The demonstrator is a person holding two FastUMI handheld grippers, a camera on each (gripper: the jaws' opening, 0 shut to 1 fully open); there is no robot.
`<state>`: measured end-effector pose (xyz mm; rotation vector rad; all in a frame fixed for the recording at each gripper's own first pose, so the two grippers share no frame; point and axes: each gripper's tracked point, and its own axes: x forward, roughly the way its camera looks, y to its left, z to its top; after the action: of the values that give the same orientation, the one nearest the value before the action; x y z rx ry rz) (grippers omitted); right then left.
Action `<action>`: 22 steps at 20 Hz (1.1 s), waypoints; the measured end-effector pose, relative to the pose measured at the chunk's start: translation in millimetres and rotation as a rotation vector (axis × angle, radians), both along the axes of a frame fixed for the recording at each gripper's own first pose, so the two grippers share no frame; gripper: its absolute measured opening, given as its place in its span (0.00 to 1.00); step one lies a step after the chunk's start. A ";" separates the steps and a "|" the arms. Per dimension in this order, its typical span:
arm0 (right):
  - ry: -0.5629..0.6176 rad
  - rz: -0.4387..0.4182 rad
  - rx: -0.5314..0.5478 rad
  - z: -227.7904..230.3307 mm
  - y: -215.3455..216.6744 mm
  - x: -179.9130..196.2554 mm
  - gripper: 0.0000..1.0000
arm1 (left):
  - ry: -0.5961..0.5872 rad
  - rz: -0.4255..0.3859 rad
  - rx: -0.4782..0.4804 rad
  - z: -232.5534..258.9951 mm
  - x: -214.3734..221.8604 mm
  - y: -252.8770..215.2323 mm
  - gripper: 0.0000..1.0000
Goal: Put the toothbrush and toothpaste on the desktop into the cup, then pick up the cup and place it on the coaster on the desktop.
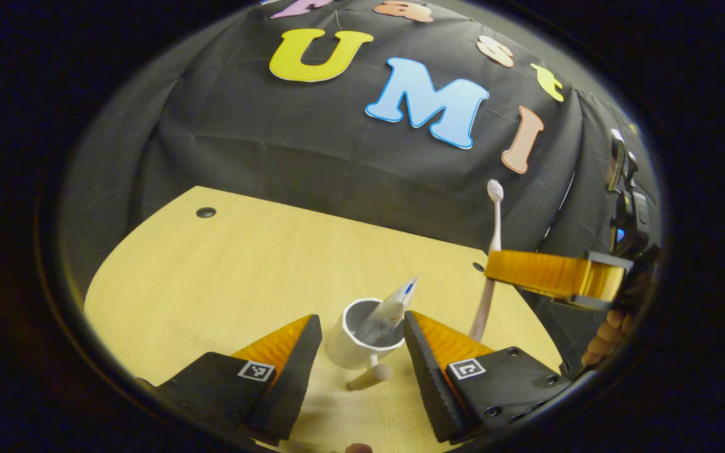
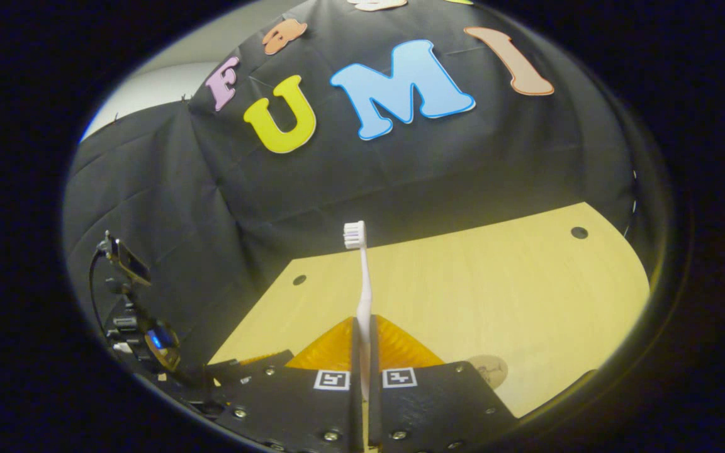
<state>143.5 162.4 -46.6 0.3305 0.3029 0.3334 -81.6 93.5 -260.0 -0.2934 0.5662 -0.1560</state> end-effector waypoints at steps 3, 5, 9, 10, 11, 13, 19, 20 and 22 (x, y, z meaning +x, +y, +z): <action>-0.043 0.029 0.038 14.7 17.4 11.6 0.05 | 0.019 0.002 0.004 -4.2 -11.5 7.0 0.84; -0.073 0.060 0.065 24.8 31.2 14.9 0.04 | 0.031 0.008 0.013 -7.9 -16.0 13.4 0.85; -0.115 0.100 0.085 30.5 54.9 23.6 0.04 | 0.055 0.022 0.013 -13.8 -28.2 25.2 0.87; -0.116 0.108 0.088 29.3 58.7 26.0 0.04 | 0.062 0.025 0.013 -17.1 -32.1 26.2 0.87; -0.118 0.112 0.087 27.0 63.3 30.1 0.04 | 0.069 0.028 0.013 -18.8 -35.8 27.5 0.86; -0.120 0.108 0.054 16.8 69.0 40.1 0.04 | 0.079 0.031 0.011 -19.8 -40.4 30.2 0.87; -0.108 0.082 -0.092 -17.7 78.3 53.9 0.06 | 0.098 0.027 -0.004 -23.2 -44.7 31.4 0.87; -0.107 0.080 -0.108 -19.7 78.7 53.6 0.07 | 0.098 0.027 -0.006 -24.0 -43.9 32.0 0.86; -0.101 0.073 -0.149 -26.0 76.7 54.2 0.09 | 0.102 0.026 -0.010 -24.0 -41.4 30.5 0.86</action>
<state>197.7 239.0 -72.5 0.1553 0.2394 0.3956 -123.0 124.0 -284.0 -0.3195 0.6624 -0.1191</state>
